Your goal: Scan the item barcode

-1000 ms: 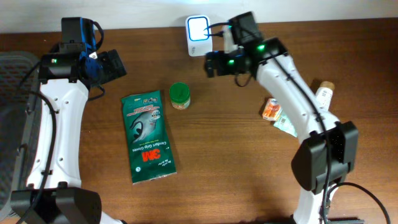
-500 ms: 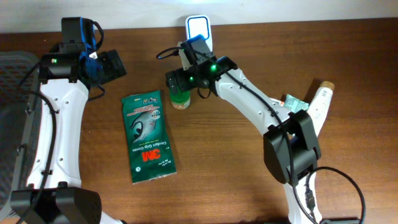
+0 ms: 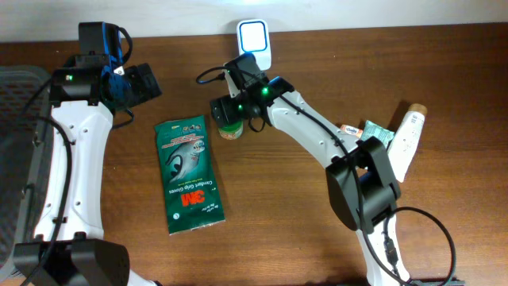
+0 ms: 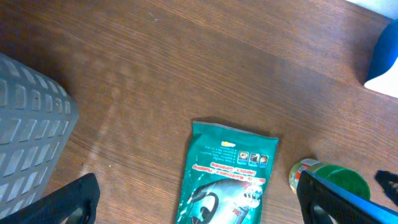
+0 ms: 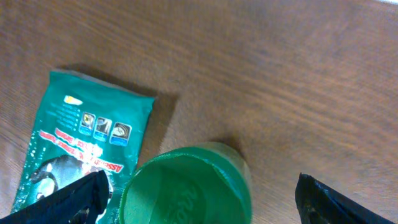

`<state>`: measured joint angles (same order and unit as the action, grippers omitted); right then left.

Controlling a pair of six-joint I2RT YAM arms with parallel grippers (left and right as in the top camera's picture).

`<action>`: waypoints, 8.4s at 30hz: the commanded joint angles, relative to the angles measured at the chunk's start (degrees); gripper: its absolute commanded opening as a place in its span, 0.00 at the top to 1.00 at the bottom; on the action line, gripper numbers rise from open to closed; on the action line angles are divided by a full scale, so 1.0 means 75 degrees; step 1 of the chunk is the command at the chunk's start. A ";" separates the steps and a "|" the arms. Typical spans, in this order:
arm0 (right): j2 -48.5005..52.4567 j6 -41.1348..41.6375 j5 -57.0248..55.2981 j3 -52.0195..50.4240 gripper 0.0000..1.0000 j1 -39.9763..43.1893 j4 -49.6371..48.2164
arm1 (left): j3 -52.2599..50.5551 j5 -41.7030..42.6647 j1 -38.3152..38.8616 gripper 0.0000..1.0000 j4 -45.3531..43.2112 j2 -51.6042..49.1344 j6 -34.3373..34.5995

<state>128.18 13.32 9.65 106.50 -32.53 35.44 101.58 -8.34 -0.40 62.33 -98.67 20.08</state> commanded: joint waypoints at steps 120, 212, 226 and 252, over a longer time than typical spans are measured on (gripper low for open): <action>-0.1169 0.2646 -0.0682 -0.1314 0.16 0.0431 0.2302 | 0.0076 0.0020 -0.0020 0.01 -0.0012 0.0023 -0.0117; -0.0758 -0.2433 -0.0338 0.0105 0.18 0.0804 0.3780 | 0.0076 0.0020 -0.0020 0.01 -0.0012 0.0023 -0.0117; -0.0755 -0.1679 0.0175 0.1702 0.02 0.0775 0.4459 | 0.0076 0.0020 -0.0020 0.01 -0.0012 0.0023 -0.0117; 0.0423 -0.0047 -0.0985 0.1571 0.09 0.0647 0.5027 | 0.0076 0.0020 -0.0020 0.01 -0.0009 0.0023 -0.0117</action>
<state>129.93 12.32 3.42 118.91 -27.49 72.82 101.58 -8.34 -0.40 62.33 -98.67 20.08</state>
